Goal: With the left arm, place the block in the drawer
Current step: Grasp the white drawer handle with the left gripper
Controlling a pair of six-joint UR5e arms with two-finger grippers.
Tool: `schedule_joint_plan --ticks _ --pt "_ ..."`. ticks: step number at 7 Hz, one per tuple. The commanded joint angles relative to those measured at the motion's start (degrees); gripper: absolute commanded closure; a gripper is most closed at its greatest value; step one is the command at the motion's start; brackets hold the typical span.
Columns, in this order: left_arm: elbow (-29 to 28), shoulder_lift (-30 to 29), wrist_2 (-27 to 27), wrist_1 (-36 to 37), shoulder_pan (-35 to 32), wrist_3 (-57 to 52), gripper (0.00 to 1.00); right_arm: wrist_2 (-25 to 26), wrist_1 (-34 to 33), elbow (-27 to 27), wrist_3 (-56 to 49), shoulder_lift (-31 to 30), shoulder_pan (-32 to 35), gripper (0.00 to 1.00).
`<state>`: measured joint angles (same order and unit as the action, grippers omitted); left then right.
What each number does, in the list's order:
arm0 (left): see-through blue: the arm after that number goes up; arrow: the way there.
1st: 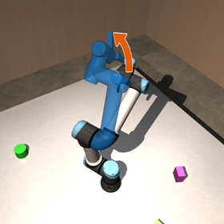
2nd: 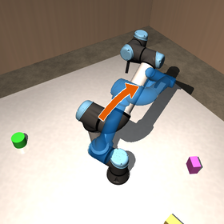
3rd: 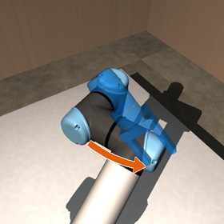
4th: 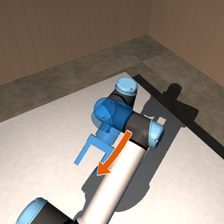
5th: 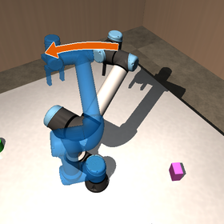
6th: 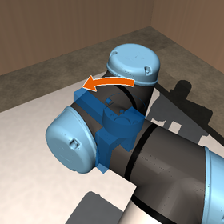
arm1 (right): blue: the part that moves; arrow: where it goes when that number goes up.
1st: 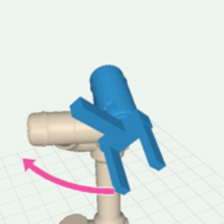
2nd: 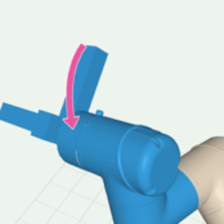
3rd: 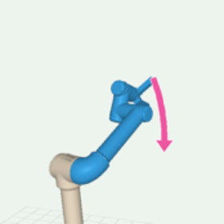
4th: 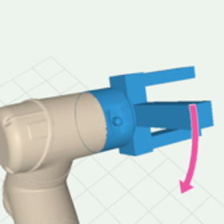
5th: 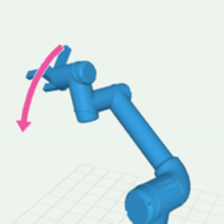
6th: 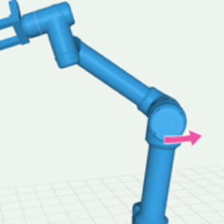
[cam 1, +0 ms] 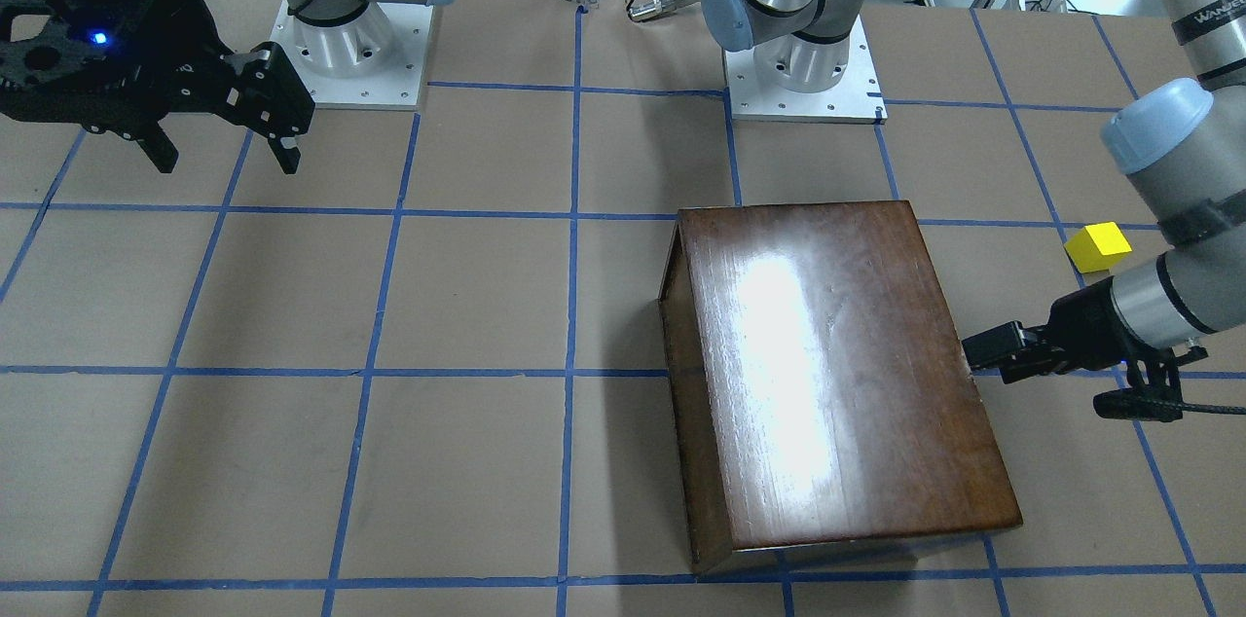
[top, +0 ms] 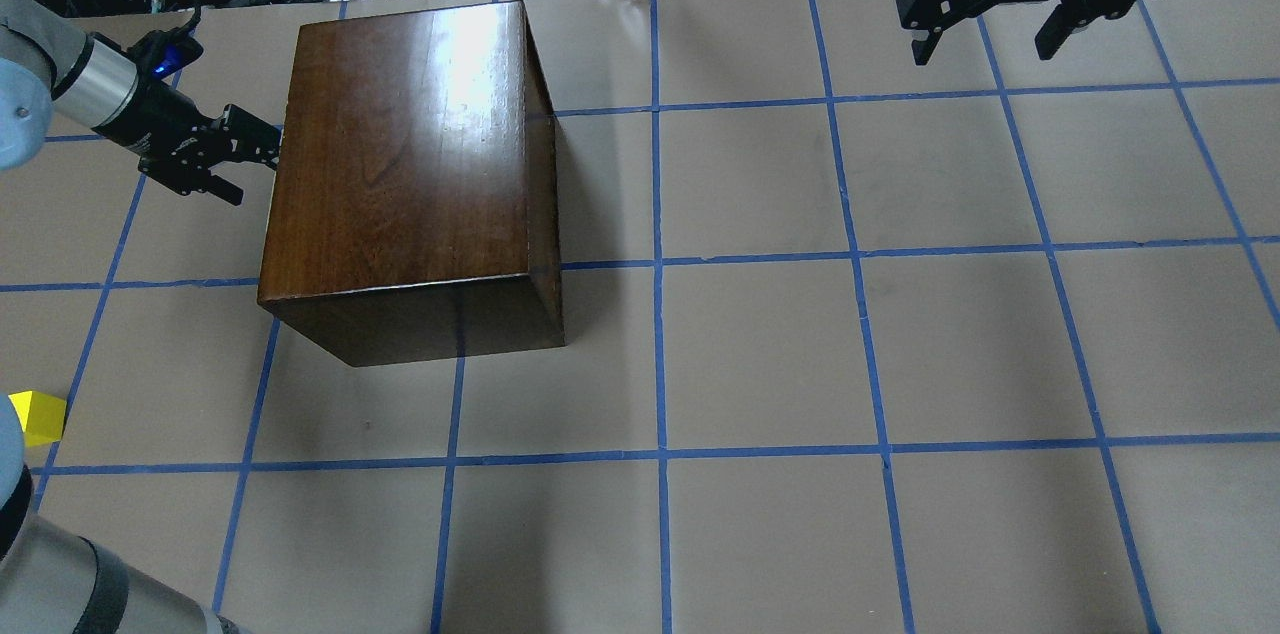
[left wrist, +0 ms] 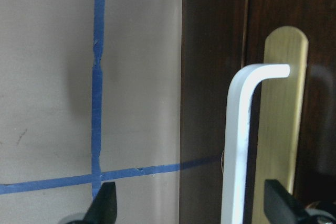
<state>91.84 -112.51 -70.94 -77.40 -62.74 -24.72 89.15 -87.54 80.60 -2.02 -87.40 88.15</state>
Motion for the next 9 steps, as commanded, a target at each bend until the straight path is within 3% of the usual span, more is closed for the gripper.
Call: schedule_joint_plan --ticks 1,9 --pt "0.27 -0.43 0.01 0.41 0.08 -0.07 0.0 0.06 0.0 0.0 0.0 -0.05 0.0 0.0" --pt "0.01 -0.78 -0.69 1.99 0.95 -1.03 0.0 -0.03 0.0 0.0 0.0 -0.05 0.0 0.0"
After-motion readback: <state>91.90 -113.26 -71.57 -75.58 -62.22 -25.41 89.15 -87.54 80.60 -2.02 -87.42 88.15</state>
